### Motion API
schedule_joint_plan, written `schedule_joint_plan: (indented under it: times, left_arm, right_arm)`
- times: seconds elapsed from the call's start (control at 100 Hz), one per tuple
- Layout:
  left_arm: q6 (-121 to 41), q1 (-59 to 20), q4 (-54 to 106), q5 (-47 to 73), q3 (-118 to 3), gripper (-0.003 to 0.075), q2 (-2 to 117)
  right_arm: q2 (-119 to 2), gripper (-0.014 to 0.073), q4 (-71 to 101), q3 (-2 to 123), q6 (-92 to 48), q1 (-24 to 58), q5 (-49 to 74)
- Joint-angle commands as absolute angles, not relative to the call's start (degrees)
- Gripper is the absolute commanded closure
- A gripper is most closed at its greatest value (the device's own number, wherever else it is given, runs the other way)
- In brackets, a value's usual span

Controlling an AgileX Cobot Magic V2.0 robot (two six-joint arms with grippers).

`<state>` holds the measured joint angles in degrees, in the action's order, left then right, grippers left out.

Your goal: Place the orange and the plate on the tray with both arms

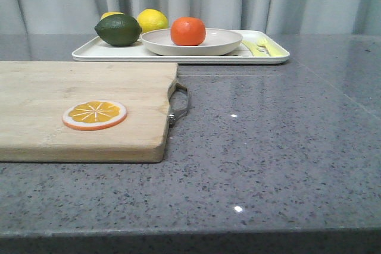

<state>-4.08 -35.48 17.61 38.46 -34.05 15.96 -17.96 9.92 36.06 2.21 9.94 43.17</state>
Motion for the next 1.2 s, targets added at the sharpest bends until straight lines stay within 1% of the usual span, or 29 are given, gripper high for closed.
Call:
schedule_joint_plan:
  times: [0.0,0.1,0.71,0.87,0.99,1.19]
  left_arm:
    - [-3.6,-35.4,18.3,34.8,-35.4,0.0739,16.6]
    - [-3.6,-35.4,18.3,34.8,-35.4,0.0739,16.6]
    - [-3.6,-35.4,18.3,34.8,-35.4,0.0739,16.6]
    - [-3.6,-35.4,18.2,33.6,-33.7,0.0739,16.6]
    - [-3.6,-34.2,17.5,27.6,-30.7,0.0739,15.9]
    - [-3.6,-28.0,17.1,5.9,-20.4,0.0739,13.0]
  right_arm:
    - [-15.3,0.0653,9.8,36.7,1.6,9.8,38.1]
    - [-13.8,0.0653,9.8,36.7,1.6,9.8,38.2]
    - [-13.9,0.0653,9.8,36.7,1.6,9.8,38.3]
    - [-13.9,0.0653,9.8,36.7,1.6,9.8,38.3]
    - [-13.9,0.0653,9.8,36.7,1.6,9.8,38.3]
    - [-13.9,0.0653,9.8,36.7,1.6,9.8,38.3]
